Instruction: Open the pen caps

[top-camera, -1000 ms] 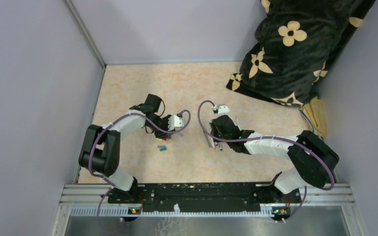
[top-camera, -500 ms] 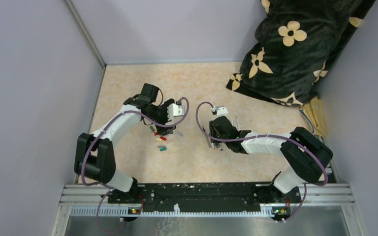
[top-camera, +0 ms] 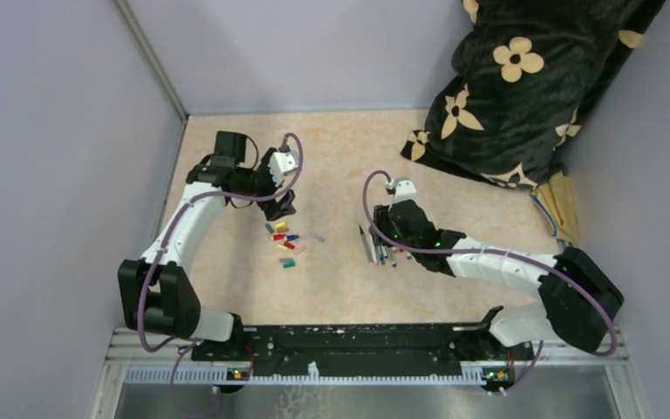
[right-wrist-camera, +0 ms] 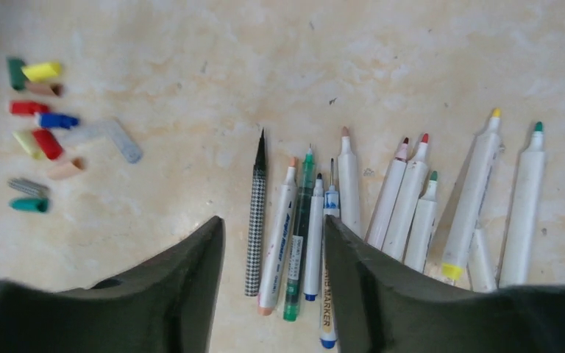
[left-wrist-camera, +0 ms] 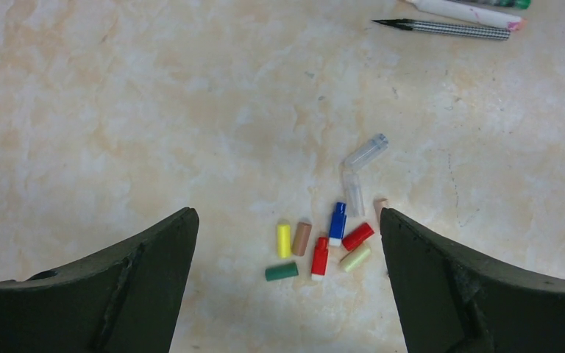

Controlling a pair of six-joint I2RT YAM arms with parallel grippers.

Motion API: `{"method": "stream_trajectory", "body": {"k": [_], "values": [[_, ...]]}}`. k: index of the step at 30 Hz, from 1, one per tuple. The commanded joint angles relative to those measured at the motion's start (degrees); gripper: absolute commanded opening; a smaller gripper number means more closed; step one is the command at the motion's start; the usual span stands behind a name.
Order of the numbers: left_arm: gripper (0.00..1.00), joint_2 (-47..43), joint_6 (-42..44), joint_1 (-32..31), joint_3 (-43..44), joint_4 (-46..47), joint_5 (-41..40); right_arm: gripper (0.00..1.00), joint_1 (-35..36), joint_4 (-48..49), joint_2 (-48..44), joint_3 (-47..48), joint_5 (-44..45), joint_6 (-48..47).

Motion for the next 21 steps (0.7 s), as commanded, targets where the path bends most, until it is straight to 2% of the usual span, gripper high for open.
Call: {"method": "stream_trajectory", "body": {"k": [1, 3, 4, 7, 9, 11, 16, 19, 21], "values": [[0.99, -3.18, -5.97, 6.1, 0.53, 1.85, 4.2, 0.66, -3.07, -3.98, -8.78, 1.33, 3.73, 1.02], [0.99, -4.32, -8.33, 8.84, -1.4, 5.88, 3.25, 0.95, -7.12, -6.61, -12.38, -0.26, 4.3, 2.55], [0.99, -4.73, -10.02, 10.11, -2.64, 8.58, 2.54, 0.98, -9.48, -7.96, -13.8, -1.04, 4.28, 3.33], [0.99, -5.49, -21.16, 12.75, -8.06, 23.39, -4.05, 0.99, -17.87, -11.78, -17.75, -2.35, 7.2, 5.14], [0.99, -5.49, -26.72, 12.77, -11.5, 31.02, -9.6, 0.99, -20.7, -13.86, -19.81, -2.65, 13.74, 5.78], [0.99, -4.99, -29.18, 12.79, -14.69, 37.07, -11.99, 0.99, -21.21, -11.62, -22.03, -4.44, 22.58, 4.53], [0.99, 0.79, -39.23, 12.34, -21.14, 51.72, -18.95, 0.99, -21.22, 9.67, -23.69, -15.77, 41.72, -3.44], [0.99, 3.47, -42.11, 11.8, -24.39, 59.34, -20.4, 0.99, -22.26, 22.33, -22.73, -20.67, 43.25, -10.78], [0.99, 3.52, -42.83, 11.23, -28.73, 67.64, -20.34, 0.99, -24.12, 24.96, -20.92, -21.55, 42.87, -11.86]]}}
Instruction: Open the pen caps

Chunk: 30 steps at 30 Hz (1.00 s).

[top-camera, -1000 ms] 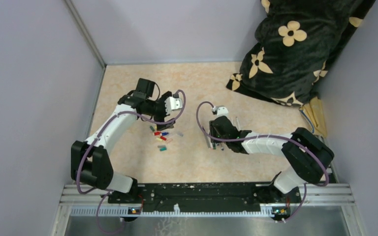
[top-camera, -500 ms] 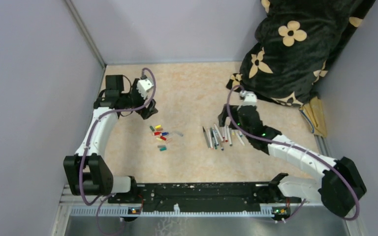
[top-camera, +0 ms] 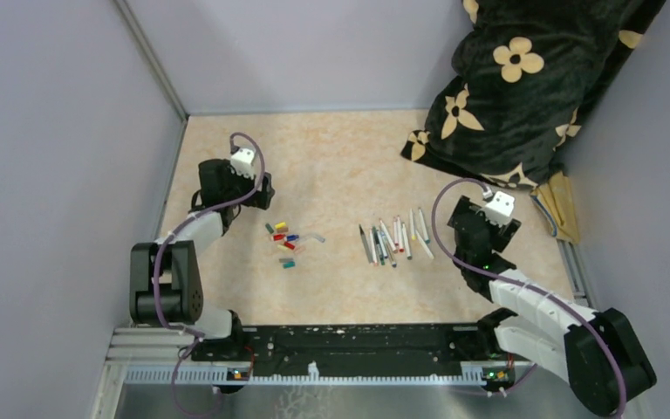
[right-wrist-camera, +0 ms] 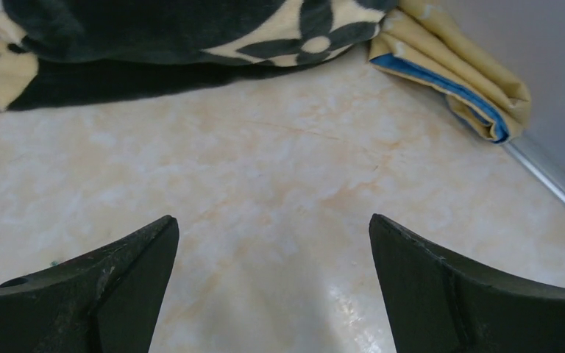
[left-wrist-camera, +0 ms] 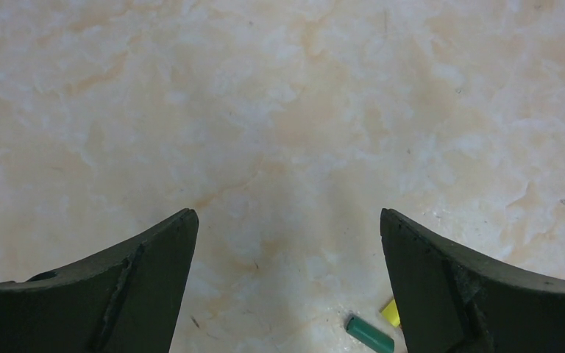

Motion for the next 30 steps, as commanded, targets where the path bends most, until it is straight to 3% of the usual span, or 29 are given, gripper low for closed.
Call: {"method": "stream_trajectory", "body": {"k": [1, 4, 13, 22, 30], "values": [[0.99, 0.82, -7.1, -1.26, -8.16, 22.93, -2.68, 0.99, -3.27, 16.89, 2.92, -1.77, 7.02, -7.35], [0.99, 1.88, -9.51, -1.3, -12.21, 32.66, -2.23, 0.99, -6.33, 22.26, 6.29, -3.22, 5.48, -9.11], [0.99, 2.67, -11.79, -1.32, -10.42, 30.15, -4.29, 0.99, -11.79, 48.37, 19.73, -6.99, -1.99, -19.08], [0.99, -1.18, -12.12, -1.3, -13.33, 27.39, -6.56, 0.99, -13.48, 52.2, 26.29, -4.95, -5.07, -19.48], [0.99, -0.99, -9.81, -1.26, -23.53, 42.86, -7.8, 0.99, -13.76, 56.1, 25.8, -7.04, -6.9, -20.46]]}}
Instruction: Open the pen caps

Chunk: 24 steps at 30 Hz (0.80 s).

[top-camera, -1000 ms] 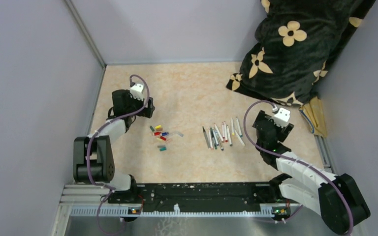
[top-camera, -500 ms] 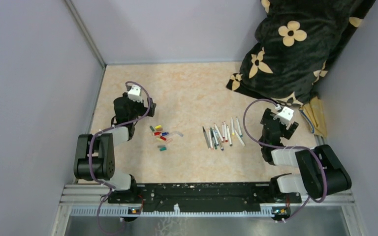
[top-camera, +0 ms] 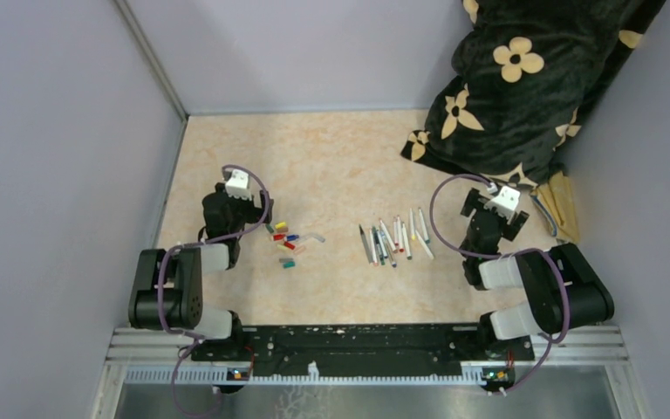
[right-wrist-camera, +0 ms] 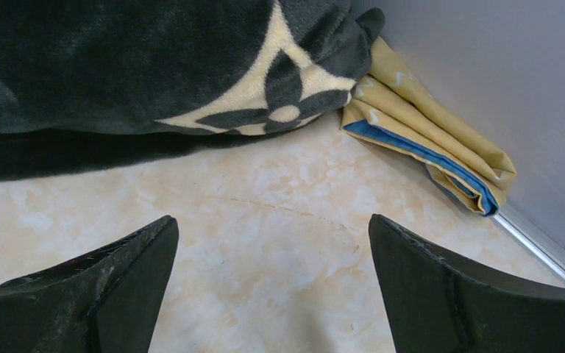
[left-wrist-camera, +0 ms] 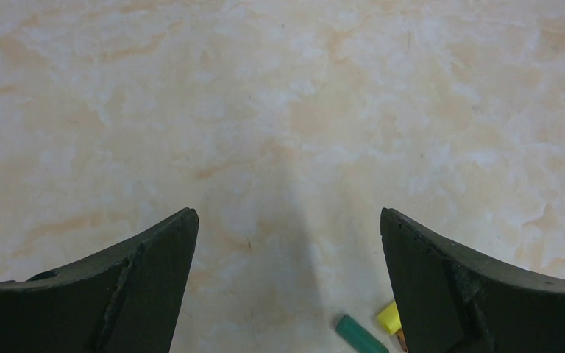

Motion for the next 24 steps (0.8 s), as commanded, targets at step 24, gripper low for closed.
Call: {"method": "stream_trajectory", "body": {"k": [24], "values": [[0.99, 6.41, 0.92, -0.12, -8.56, 24.52, 2.02, 0.99, -9.46, 9.32, 2.15, -2.18, -27.89, 0.77]]}}
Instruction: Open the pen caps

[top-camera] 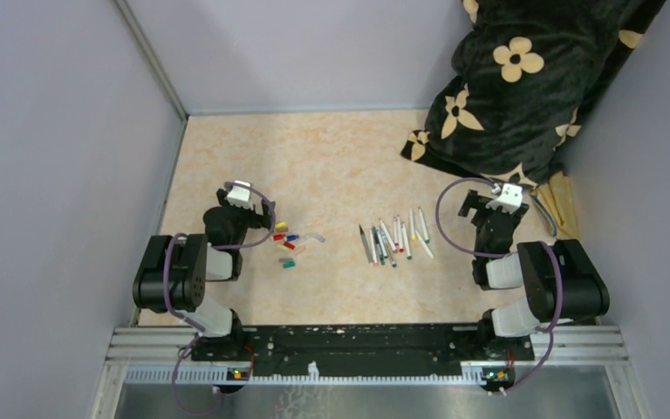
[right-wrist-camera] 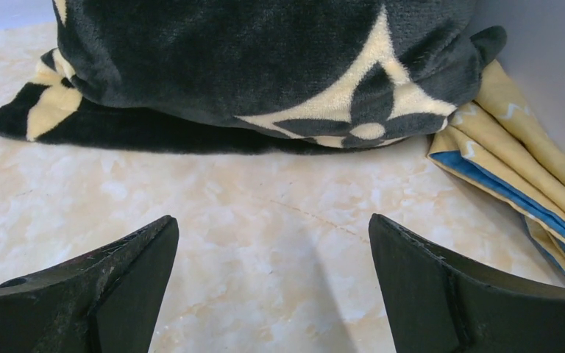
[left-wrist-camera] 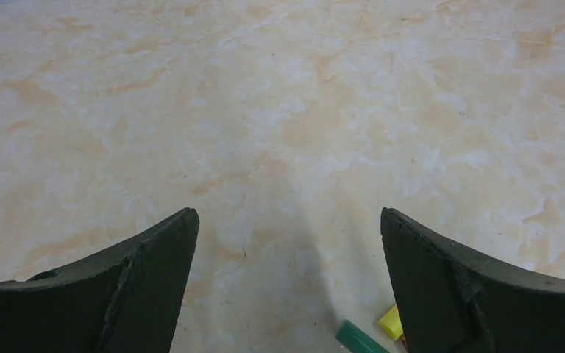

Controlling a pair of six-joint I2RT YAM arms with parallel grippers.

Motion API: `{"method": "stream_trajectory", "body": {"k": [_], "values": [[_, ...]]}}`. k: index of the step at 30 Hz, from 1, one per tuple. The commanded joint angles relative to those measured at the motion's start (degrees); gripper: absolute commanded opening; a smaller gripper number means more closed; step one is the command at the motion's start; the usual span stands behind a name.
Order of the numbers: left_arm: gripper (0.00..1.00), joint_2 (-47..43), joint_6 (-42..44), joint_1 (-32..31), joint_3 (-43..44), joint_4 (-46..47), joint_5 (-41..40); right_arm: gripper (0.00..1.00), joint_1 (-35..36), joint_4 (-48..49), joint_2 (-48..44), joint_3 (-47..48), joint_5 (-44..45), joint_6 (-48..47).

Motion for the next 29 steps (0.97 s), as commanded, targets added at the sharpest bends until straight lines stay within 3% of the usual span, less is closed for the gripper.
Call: {"method": "stream_trajectory", "body": {"k": [1, 29], "values": [[0.99, -0.3, -0.55, -0.11, 0.51, 0.82, 0.11, 0.99, -0.37, 0.94, -1.03, -0.31, -1.98, 1.09], [0.99, -0.36, -0.47, -0.13, 0.64, 0.44, 0.24, 0.99, -0.39, 0.93, -1.12, -0.33, -1.98, 1.16]]}}
